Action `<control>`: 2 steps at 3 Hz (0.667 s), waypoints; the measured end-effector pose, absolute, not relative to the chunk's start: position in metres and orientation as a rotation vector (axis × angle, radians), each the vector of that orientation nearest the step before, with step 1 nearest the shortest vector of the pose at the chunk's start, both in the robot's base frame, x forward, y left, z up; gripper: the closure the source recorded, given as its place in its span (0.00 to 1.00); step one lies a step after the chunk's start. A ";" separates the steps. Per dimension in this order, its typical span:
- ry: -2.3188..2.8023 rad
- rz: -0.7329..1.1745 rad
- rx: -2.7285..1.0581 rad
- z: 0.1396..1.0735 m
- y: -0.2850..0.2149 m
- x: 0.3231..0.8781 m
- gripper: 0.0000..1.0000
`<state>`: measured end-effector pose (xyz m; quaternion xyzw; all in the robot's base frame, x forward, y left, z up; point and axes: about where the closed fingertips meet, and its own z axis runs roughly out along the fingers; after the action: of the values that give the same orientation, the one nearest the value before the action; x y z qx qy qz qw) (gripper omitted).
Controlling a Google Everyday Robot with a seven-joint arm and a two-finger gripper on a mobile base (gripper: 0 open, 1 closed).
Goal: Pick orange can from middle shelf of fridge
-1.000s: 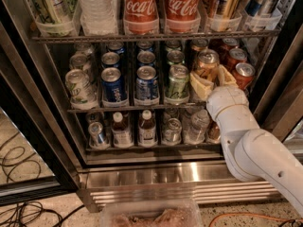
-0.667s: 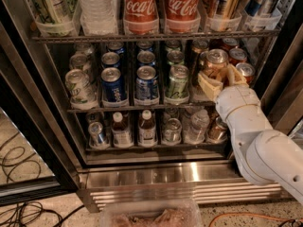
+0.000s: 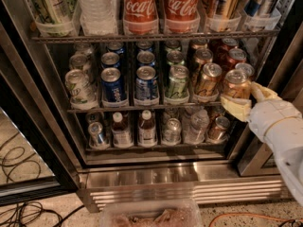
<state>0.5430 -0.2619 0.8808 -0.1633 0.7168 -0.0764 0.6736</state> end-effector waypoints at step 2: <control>1.744 0.137 -0.505 0.914 -0.169 0.528 1.00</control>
Offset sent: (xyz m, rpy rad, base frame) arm -0.0936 0.0973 0.0228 0.0955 0.4891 0.6334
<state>0.5277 -0.1688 0.9136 -0.2192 0.7565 0.0593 0.6133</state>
